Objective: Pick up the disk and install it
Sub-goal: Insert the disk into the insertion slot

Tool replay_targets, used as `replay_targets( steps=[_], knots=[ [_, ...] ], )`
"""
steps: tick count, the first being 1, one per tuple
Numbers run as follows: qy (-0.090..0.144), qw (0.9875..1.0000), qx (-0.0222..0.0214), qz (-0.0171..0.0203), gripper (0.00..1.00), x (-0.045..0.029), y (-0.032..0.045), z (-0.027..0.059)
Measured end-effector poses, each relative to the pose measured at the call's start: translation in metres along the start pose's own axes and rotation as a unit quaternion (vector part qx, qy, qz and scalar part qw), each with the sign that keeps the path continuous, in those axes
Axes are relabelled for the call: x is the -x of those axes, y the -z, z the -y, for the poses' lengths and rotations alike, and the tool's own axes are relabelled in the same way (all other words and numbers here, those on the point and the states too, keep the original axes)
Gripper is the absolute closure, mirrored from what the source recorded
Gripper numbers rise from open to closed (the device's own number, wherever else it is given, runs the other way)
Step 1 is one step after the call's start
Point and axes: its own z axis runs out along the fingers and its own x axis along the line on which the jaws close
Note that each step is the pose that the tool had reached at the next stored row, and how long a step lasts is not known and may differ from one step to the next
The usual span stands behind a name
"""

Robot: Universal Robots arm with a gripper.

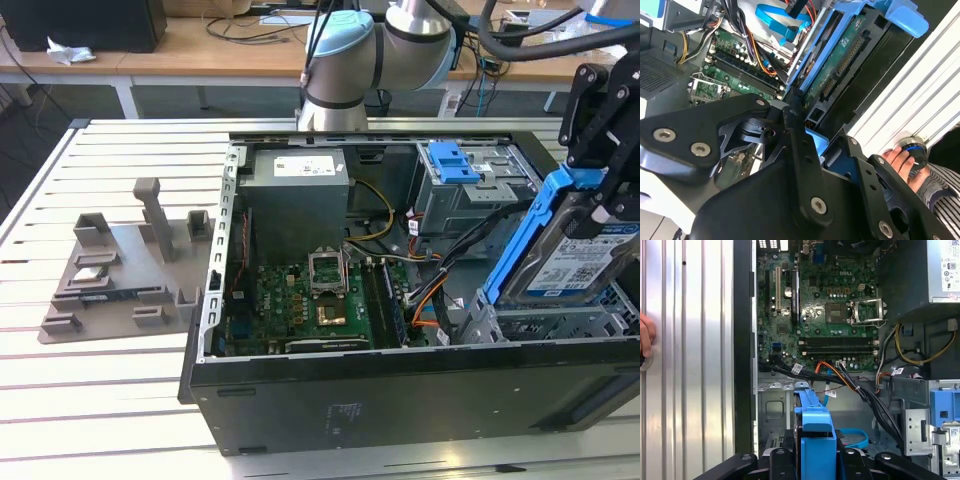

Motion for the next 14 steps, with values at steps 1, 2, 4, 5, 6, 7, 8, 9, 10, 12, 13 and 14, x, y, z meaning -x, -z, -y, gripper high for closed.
replay_targets(
  steps=[1, 2, 4, 5, 6, 7, 8, 9, 10, 12, 13, 14],
  knots=[
    [0.000, 1.0000, 0.0000, 0.0000, 0.64, 0.0000, -0.0016, 0.0001],
    [0.000, 1.0000, 0.0000, 0.0000, 0.64, -0.0001, -0.0047, 0.0002],
    [0.000, 1.0000, 0.0000, 0.0000, 0.64, -0.0002, -0.0076, 0.0004],
    [0.000, 1.0000, 0.0000, 0.0000, 0.64, -0.0003, -0.0094, 0.0004],
    [0.000, 1.0000, 0.0000, 0.0001, 0.64, -0.0003, -0.0105, 0.0005],
    [0.000, 1.0000, 0.0000, -0.0001, 0.64, -0.0003, -0.0124, 0.0006],
    [0.000, 1.0000, 0.0000, 0.0000, 0.64, -0.0004, -0.0131, 0.0006],
    [0.000, 1.0000, 0.0000, 0.0000, 0.64, -0.0004, -0.0132, 0.0006],
    [0.000, 1.0000, 0.0000, -0.0001, 0.64, -0.0004, -0.0133, 0.0006],
    [0.000, 1.0000, 0.0000, 0.0000, 0.64, -0.0004, -0.0134, 0.0006],
    [0.000, 1.0000, 0.0000, 0.0000, 0.64, -0.0004, -0.0133, 0.0006],
    [0.000, 1.0000, 0.0000, 0.0003, 0.64, -0.0004, -0.0135, 0.0006]
  ],
)
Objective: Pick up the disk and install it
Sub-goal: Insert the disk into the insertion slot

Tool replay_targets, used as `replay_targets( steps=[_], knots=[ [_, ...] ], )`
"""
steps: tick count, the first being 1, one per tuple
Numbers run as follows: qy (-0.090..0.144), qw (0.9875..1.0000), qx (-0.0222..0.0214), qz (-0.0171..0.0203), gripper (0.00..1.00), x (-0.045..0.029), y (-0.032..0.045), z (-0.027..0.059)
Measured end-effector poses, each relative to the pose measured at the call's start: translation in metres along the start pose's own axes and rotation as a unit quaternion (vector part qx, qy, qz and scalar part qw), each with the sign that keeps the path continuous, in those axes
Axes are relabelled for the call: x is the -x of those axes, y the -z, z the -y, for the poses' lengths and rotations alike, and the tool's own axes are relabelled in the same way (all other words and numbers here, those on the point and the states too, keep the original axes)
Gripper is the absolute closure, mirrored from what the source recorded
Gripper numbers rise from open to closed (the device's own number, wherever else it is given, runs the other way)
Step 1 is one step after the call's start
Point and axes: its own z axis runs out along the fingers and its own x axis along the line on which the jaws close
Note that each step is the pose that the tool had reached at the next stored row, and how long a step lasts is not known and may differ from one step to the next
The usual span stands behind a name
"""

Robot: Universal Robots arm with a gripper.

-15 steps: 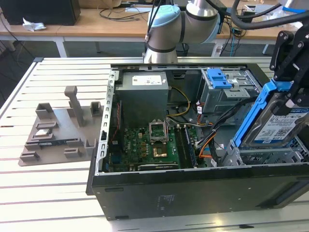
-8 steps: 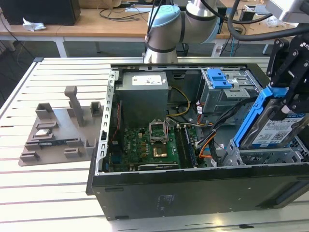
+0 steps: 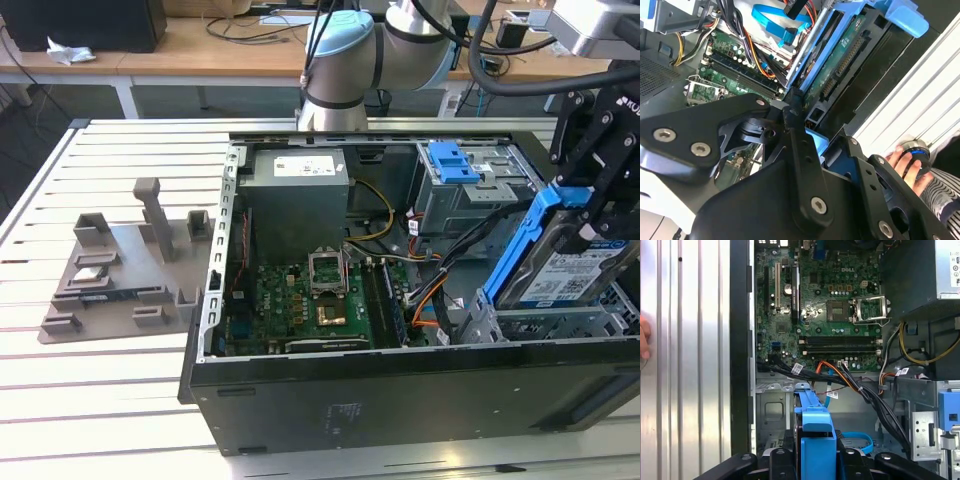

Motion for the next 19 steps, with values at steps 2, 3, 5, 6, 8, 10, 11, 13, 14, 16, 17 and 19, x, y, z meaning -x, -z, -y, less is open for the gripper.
replay_targets(
  steps=[2, 3, 5, 6, 8, 10, 11, 13, 14, 16, 17, 19],
  knots=[
    [0.000, 1.0000, 0.0000, -0.0003, 0.56, 0.0000, 0.0000, 0.0000],
    [0.000, 1.0000, 0.0000, -0.0002, 0.56, 0.0000, 0.0000, 0.0000],
    [0.000, 1.0000, 0.0000, -0.0003, 0.50, -0.0001, 0.0000, 0.0000],
    [0.000, 1.0000, 0.0000, -0.0003, 0.50, -0.0001, 0.0000, 0.0000],
    [0.000, 1.0000, 0.0000, -0.0003, 0.50, -0.0001, 0.0000, 0.0000],
    [0.000, 1.0000, 0.0000, -0.0003, 0.51, -0.0001, 0.0000, 0.0000],
    [0.000, 1.0000, 0.0000, -0.0003, 0.64, -0.0001, 0.0000, 0.0000],
    [0.000, 1.0000, 0.0000, -0.0003, 0.76, -0.0001, -0.0001, 0.0000],
    [0.000, 1.0000, 0.0000, -0.0003, 0.82, -0.0001, -0.0001, 0.0000],
    [0.000, 1.0000, 0.0000, -0.0003, 0.89, -0.0001, -0.0001, 0.0000],
    [0.000, 1.0000, 0.0000, -0.0003, 0.89, -0.0001, -0.0001, 0.0000],
    [0.000, 1.0000, 0.0000, -0.0002, 0.89, 0.0003, -0.0006, 0.0020]
  ],
)
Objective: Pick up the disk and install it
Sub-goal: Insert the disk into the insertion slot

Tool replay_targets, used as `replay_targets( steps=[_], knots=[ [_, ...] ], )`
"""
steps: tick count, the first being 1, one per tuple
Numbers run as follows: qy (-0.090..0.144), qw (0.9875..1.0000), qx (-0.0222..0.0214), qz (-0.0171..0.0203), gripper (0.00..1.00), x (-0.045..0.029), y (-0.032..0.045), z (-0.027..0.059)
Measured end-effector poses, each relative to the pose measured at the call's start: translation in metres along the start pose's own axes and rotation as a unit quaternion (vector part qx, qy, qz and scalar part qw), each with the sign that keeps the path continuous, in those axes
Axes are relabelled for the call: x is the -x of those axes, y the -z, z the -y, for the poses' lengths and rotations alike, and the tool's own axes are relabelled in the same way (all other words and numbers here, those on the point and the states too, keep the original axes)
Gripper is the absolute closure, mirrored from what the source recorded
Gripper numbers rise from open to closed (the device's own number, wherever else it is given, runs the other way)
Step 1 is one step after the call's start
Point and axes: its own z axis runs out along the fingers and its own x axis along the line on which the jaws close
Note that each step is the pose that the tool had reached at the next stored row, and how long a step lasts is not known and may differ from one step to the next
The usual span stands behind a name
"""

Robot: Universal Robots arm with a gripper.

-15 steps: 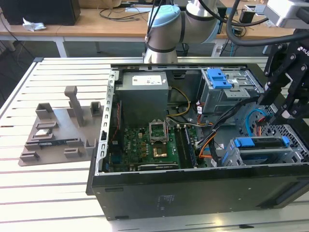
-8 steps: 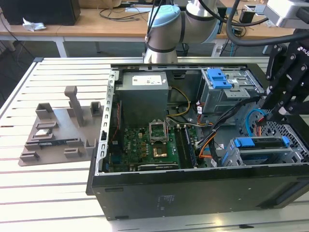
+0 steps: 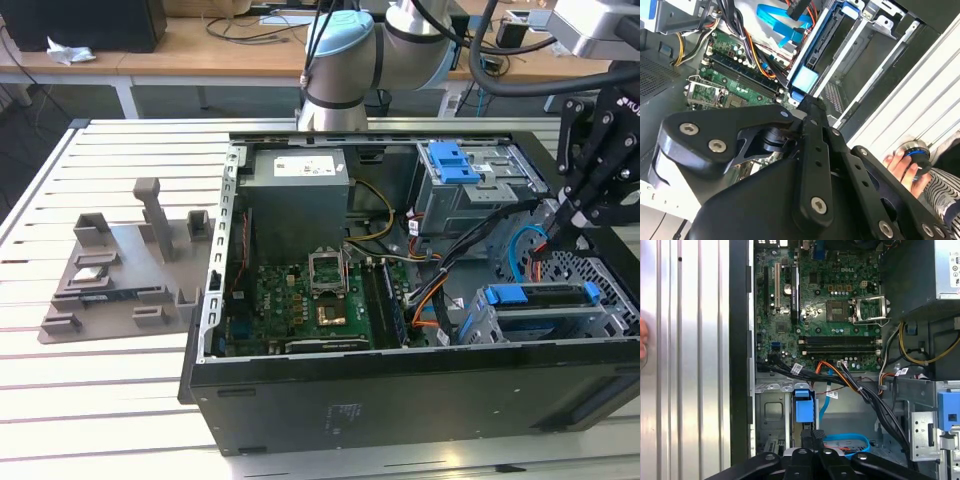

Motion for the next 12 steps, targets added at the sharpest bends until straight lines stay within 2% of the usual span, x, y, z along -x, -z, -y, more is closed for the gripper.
replay_targets(
  steps=[2, 6, 10, 12],
  knots=[
    [0.000, 1.0000, 0.0002, -0.0003, 0.89, 0.0015, -0.0019, 0.0049],
    [0.000, 1.0000, 0.0018, -0.0012, 0.89, 0.0046, -0.0149, 0.0194],
    [0.000, 1.0000, 0.0027, -0.0018, 0.89, 0.0063, -0.0246, 0.0313],
    [0.000, 1.0000, 0.0028, -0.0031, 0.89, 0.0140, -0.0267, 0.0412]
  ],
)
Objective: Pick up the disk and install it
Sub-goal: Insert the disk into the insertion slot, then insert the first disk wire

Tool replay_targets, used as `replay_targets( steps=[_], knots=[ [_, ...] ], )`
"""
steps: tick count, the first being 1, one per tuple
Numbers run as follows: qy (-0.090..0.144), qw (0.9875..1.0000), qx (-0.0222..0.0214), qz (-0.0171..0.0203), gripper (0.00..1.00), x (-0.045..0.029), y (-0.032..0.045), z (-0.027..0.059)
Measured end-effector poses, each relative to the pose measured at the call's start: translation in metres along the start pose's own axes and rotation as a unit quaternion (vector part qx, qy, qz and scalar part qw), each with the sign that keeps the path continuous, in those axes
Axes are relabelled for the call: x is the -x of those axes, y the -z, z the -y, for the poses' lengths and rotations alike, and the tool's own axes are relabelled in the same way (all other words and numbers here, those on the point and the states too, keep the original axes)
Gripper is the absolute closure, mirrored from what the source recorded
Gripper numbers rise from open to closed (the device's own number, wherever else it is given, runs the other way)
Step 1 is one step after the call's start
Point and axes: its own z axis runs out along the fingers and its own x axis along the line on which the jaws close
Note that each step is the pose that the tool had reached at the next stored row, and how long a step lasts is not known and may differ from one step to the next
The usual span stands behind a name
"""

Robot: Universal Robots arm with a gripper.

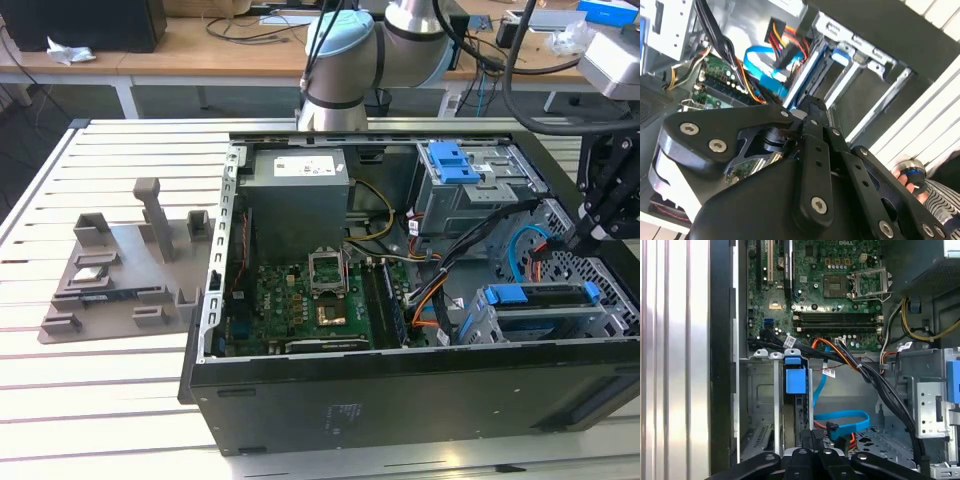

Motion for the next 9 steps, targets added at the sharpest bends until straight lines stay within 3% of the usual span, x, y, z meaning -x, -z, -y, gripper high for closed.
replay_targets(
  steps=[2, 9],
  knots=[
    [0.000, 1.0000, 0.0000, 0.0000, 0.89, 0.0043, -0.0004, 0.0017],
    [0.000, 1.0000, 0.0000, 0.0000, 0.89, 0.0047, -0.0004, 0.0018]
  ],
)
